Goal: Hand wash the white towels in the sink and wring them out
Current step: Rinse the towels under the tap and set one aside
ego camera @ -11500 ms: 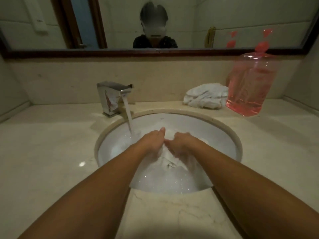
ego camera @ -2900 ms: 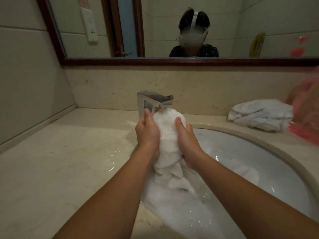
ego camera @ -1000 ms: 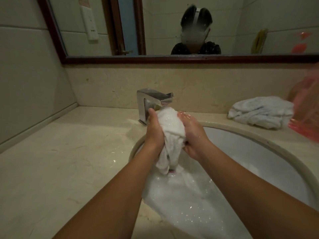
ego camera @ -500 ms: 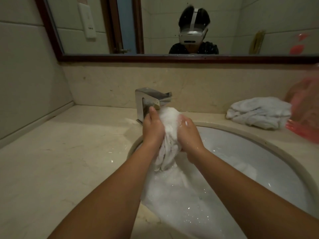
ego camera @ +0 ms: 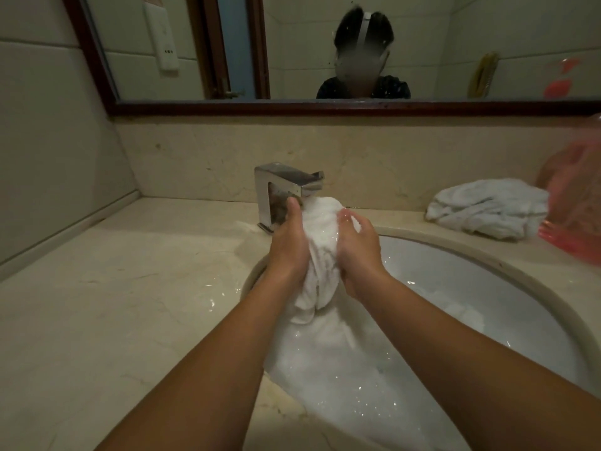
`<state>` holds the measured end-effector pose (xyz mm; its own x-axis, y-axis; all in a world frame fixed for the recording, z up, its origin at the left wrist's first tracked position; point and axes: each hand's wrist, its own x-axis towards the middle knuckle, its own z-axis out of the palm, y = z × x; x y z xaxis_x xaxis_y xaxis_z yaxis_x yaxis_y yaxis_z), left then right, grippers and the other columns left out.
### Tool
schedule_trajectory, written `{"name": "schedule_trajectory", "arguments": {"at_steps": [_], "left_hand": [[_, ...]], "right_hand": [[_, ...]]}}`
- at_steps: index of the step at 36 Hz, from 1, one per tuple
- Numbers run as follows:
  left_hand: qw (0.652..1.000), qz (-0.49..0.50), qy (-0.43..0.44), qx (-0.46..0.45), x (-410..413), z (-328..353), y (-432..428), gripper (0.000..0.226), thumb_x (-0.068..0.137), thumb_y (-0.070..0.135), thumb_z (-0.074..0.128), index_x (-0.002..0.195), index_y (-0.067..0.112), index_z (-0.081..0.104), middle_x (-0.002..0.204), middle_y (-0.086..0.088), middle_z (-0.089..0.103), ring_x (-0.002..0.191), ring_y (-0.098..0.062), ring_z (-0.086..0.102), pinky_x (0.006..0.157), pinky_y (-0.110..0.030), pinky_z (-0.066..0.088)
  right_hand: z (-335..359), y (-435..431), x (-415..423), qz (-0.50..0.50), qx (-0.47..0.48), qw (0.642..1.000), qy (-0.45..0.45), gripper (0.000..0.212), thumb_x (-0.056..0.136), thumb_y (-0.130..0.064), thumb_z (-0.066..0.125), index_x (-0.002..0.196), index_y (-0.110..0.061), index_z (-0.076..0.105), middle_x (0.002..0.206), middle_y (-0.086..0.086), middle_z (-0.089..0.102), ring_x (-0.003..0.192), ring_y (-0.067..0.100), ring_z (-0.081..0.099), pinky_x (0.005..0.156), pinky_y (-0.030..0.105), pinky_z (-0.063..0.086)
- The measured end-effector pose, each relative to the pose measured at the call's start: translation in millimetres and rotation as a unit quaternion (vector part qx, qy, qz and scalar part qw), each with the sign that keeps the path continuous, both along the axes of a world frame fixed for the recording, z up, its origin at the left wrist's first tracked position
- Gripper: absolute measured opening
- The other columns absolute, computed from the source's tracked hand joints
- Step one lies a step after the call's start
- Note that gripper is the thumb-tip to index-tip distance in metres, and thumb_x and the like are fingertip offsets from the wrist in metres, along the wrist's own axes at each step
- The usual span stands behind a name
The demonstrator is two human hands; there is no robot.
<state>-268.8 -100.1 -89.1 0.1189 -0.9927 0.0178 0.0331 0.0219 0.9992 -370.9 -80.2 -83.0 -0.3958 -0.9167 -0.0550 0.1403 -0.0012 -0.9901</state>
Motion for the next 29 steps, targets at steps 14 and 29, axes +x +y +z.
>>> {"name": "schedule_trajectory", "arguments": {"at_steps": [14, 29], "left_hand": [[0.988, 0.019, 0.117, 0.099, -2, 18, 2, 0.089, 0.097, 0.083, 0.032, 0.129, 0.01, 0.07, 0.113, -0.013, 0.078, 0.104, -0.031, 0.075, 0.098, -0.046, 0.06], [0.997, 0.049, 0.057, -0.016, -6, 15, 7, 0.063, 0.109, 0.062, 0.032, 0.123, 0.014, 0.071, 0.118, -0.007, 0.076, 0.113, -0.026, 0.071, 0.104, -0.049, 0.057]], "right_hand": [[-3, 6, -10, 0.055, -0.061, 0.981, 0.178, 0.048, 0.105, -0.061, 0.05, 0.126, -0.023, 0.069, 0.126, -0.004, 0.07, 0.113, 0.019, 0.068, 0.102, 0.045, 0.056], [-8, 4, -7, 0.14, -0.024, 0.976, -0.164, 0.084, 0.093, -0.083, 0.047, 0.146, -0.02, 0.061, 0.134, 0.013, 0.073, 0.119, 0.033, 0.073, 0.106, 0.052, 0.056]]}}
